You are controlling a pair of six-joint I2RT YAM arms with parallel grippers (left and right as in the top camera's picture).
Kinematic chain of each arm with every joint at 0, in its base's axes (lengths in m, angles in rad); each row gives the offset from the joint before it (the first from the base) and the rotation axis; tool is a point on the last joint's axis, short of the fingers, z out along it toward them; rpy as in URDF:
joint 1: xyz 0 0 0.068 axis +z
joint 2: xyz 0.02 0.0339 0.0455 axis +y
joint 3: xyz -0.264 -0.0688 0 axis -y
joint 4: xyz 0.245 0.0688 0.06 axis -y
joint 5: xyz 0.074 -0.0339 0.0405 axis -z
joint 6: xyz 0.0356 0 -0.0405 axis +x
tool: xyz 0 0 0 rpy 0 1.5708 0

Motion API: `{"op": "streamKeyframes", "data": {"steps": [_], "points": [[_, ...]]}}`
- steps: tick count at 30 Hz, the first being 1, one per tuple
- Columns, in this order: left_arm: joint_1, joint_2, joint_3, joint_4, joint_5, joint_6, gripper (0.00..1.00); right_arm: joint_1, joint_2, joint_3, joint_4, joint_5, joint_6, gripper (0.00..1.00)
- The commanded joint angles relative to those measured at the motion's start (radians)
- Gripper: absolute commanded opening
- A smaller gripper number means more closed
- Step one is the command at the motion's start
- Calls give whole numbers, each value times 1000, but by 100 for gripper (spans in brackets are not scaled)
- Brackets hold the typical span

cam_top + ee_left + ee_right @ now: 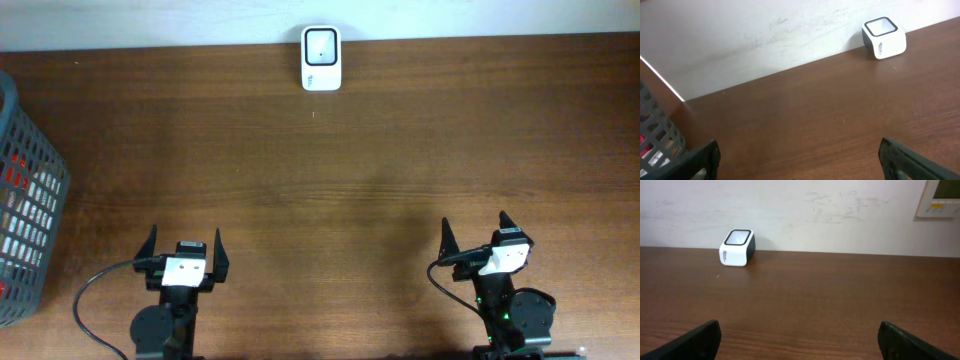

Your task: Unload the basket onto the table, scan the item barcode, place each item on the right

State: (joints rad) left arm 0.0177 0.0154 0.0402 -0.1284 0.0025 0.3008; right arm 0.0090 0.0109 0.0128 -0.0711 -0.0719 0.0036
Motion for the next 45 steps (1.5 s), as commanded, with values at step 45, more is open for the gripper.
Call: {"op": "streamKeyframes", "data": {"steps": [45], "points": [[-6,1256,1245,-463,287,-128,99,4,-6,-7,-1,-2,2,99]]}}
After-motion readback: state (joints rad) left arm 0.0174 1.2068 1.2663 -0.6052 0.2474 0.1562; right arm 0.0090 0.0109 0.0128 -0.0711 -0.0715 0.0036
